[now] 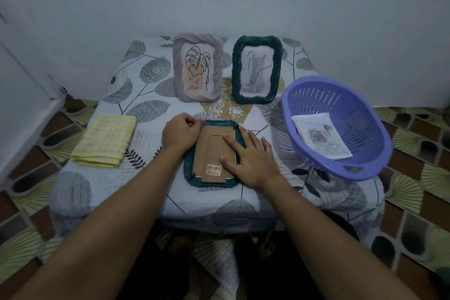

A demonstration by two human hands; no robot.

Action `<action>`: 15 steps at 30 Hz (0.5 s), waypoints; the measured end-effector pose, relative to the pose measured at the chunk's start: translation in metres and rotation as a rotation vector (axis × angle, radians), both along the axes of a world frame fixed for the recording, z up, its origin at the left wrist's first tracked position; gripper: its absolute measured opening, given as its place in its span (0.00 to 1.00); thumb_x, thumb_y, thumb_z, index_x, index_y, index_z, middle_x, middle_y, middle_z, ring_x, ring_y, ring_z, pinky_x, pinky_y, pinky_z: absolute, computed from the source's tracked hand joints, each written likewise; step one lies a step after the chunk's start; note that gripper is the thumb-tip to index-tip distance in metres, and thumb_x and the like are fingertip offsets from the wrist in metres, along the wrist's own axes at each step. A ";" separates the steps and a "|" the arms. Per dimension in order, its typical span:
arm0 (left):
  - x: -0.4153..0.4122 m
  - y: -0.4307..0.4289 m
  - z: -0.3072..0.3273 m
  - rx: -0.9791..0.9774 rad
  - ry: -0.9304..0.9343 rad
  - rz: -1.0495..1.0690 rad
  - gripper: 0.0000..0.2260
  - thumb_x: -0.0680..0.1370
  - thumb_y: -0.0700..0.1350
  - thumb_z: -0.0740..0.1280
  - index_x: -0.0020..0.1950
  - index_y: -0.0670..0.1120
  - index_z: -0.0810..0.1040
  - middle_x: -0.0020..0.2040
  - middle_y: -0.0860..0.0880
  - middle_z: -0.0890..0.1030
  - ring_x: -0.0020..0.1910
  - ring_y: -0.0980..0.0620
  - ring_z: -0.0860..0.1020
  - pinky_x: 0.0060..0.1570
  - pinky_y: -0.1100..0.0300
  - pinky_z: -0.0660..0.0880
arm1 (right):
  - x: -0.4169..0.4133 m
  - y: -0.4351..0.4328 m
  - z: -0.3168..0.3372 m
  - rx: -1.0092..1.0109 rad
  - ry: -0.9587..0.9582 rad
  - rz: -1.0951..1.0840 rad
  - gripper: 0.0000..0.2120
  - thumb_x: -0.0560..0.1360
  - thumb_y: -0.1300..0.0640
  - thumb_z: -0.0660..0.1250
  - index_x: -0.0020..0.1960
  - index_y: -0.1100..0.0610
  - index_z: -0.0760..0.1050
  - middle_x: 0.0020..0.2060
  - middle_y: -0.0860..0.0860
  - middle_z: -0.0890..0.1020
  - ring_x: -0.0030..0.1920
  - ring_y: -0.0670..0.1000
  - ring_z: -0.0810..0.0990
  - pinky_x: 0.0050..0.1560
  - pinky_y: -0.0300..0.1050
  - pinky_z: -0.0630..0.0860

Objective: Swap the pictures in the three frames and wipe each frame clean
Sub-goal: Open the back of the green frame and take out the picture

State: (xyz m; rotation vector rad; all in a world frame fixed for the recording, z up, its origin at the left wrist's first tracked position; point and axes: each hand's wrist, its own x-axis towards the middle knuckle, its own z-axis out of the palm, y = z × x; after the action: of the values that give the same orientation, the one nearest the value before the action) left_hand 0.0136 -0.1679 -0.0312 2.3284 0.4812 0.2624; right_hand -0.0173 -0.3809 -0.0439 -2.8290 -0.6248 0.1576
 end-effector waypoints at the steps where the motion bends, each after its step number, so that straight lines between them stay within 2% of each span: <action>1: -0.004 0.002 -0.002 -0.023 -0.008 -0.057 0.20 0.76 0.63 0.67 0.55 0.48 0.82 0.52 0.49 0.83 0.51 0.50 0.78 0.51 0.57 0.73 | 0.000 0.000 0.000 0.003 0.001 0.000 0.32 0.79 0.30 0.48 0.80 0.37 0.49 0.82 0.50 0.45 0.81 0.54 0.45 0.78 0.61 0.43; 4: -0.023 0.009 -0.009 0.015 -0.008 -0.222 0.34 0.73 0.68 0.62 0.68 0.45 0.76 0.62 0.43 0.77 0.62 0.43 0.74 0.63 0.46 0.72 | 0.000 0.000 -0.002 0.004 0.003 -0.007 0.32 0.78 0.29 0.48 0.80 0.36 0.48 0.82 0.50 0.45 0.81 0.54 0.45 0.78 0.62 0.43; 7: -0.047 0.013 -0.008 0.239 0.027 -0.291 0.38 0.73 0.71 0.54 0.74 0.46 0.67 0.71 0.43 0.70 0.70 0.42 0.65 0.68 0.45 0.63 | 0.000 0.000 -0.002 0.009 -0.004 -0.009 0.32 0.78 0.29 0.48 0.79 0.36 0.49 0.82 0.50 0.46 0.81 0.54 0.46 0.78 0.61 0.44; 10: -0.065 0.018 -0.010 0.443 0.154 -0.329 0.47 0.71 0.76 0.47 0.81 0.47 0.54 0.80 0.46 0.58 0.79 0.42 0.52 0.74 0.41 0.51 | 0.000 0.001 -0.002 0.007 -0.005 -0.011 0.32 0.78 0.29 0.48 0.79 0.36 0.49 0.81 0.49 0.46 0.81 0.53 0.46 0.78 0.61 0.44; 12: -0.070 0.020 -0.015 0.476 0.238 -0.355 0.51 0.68 0.79 0.42 0.82 0.49 0.47 0.82 0.48 0.51 0.80 0.43 0.46 0.77 0.41 0.44 | 0.000 0.001 -0.002 0.008 0.004 -0.013 0.31 0.78 0.30 0.49 0.79 0.36 0.50 0.81 0.49 0.46 0.81 0.53 0.46 0.78 0.60 0.44; 15: -0.074 0.019 -0.018 0.500 0.252 -0.364 0.51 0.67 0.80 0.40 0.82 0.51 0.46 0.82 0.49 0.48 0.81 0.45 0.44 0.77 0.42 0.41 | 0.000 0.001 -0.001 0.012 0.012 -0.019 0.32 0.78 0.30 0.50 0.79 0.36 0.50 0.81 0.48 0.46 0.80 0.52 0.46 0.78 0.60 0.44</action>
State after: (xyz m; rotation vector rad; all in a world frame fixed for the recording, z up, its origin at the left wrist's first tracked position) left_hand -0.0601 -0.1485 -0.0494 2.9000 0.1029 -0.1029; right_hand -0.0172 -0.3804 -0.0453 -2.8191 -0.5937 0.1663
